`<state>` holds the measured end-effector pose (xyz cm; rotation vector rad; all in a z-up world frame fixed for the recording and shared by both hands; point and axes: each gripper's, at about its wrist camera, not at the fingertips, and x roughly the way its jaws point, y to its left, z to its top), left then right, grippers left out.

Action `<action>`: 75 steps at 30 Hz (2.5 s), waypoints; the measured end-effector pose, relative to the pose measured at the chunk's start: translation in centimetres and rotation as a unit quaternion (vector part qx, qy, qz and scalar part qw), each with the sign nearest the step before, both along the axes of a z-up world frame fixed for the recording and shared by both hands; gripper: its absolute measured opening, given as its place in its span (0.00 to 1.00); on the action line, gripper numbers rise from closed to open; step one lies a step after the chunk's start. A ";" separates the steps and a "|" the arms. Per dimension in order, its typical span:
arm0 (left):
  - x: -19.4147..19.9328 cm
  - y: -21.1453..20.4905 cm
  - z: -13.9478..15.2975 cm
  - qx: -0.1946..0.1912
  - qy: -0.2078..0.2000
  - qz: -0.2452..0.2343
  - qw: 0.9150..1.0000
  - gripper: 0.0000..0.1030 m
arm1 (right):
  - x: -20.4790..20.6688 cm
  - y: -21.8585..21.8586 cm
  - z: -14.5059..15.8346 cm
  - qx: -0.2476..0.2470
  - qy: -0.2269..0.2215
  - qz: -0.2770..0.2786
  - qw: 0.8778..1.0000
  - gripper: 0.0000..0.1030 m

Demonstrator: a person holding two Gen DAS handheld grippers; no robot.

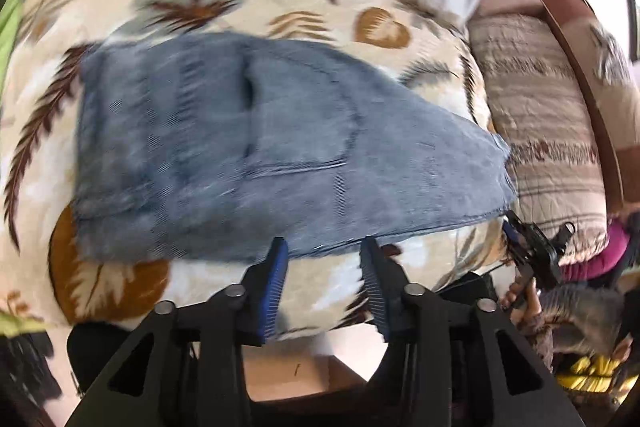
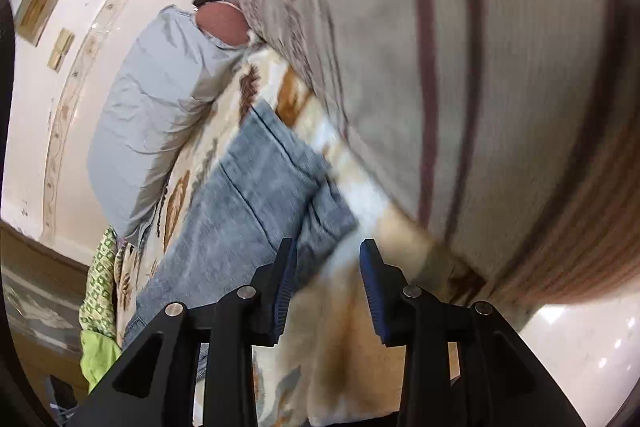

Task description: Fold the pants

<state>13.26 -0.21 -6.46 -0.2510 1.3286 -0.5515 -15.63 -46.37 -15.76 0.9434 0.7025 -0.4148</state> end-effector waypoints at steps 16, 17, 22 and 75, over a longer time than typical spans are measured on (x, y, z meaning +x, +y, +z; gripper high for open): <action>7.2 -19.9 -1.5 0.052 0.013 -0.104 0.993 0.40 | 3.2 -0.1 -1.6 0.040 -0.099 0.004 0.994 0.23; 8.2 -22.0 -1.5 0.053 0.018 -0.110 0.992 0.40 | 3.3 -0.1 -1.6 0.035 -0.098 0.009 0.995 0.23; 12.6 -32.0 -2.3 0.067 0.034 -0.132 0.988 0.42 | 3.5 -0.2 -1.6 0.036 -0.108 0.014 0.993 0.26; 14.7 -59.4 -16.4 0.059 0.006 -0.356 0.933 0.12 | 6.5 1.1 2.3 -0.104 -0.086 0.097 0.986 0.13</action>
